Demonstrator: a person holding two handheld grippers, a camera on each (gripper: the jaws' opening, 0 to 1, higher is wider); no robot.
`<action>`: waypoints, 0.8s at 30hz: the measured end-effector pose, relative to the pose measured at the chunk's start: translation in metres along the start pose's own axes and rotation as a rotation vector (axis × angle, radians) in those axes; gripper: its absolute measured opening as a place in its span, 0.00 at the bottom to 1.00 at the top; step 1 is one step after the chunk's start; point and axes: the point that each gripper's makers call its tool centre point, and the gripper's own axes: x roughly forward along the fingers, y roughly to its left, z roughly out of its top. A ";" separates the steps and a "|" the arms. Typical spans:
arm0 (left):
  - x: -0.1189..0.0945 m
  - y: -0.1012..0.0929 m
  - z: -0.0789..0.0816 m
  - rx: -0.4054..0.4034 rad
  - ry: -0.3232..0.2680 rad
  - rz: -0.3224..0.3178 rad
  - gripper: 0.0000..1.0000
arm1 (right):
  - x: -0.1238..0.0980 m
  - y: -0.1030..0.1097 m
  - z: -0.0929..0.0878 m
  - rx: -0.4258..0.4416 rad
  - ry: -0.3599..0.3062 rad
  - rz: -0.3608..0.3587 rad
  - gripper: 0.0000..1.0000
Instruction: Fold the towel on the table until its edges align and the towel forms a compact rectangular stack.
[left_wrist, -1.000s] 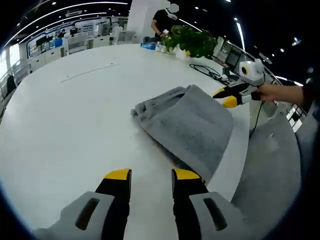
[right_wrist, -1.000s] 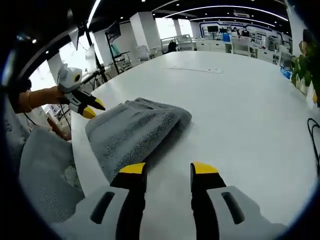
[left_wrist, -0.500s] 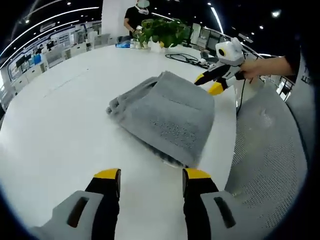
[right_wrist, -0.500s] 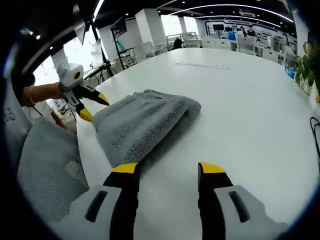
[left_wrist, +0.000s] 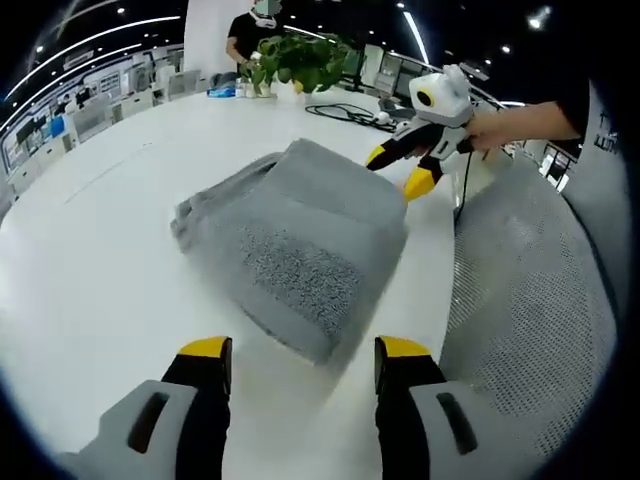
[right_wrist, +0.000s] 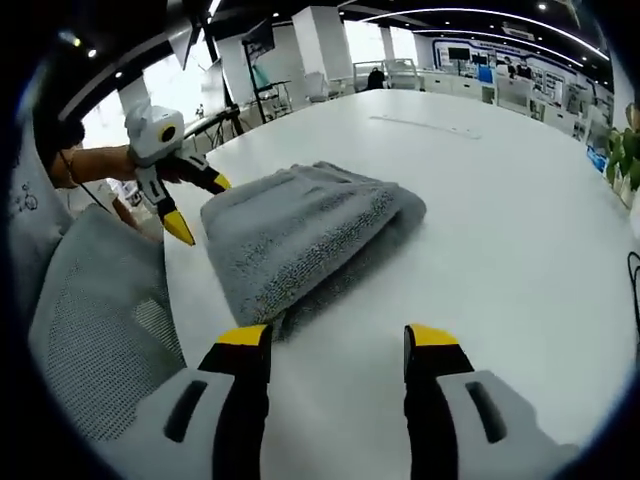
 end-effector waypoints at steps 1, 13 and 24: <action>0.002 0.000 0.001 -0.002 0.002 0.004 0.59 | -0.001 0.000 -0.002 0.000 0.005 0.004 0.56; 0.016 0.000 0.006 -0.026 0.005 0.012 0.56 | 0.010 0.029 -0.011 -0.044 0.043 0.071 0.56; 0.020 0.005 0.010 -0.039 0.000 0.047 0.53 | 0.027 0.037 0.013 -0.051 -0.025 0.070 0.51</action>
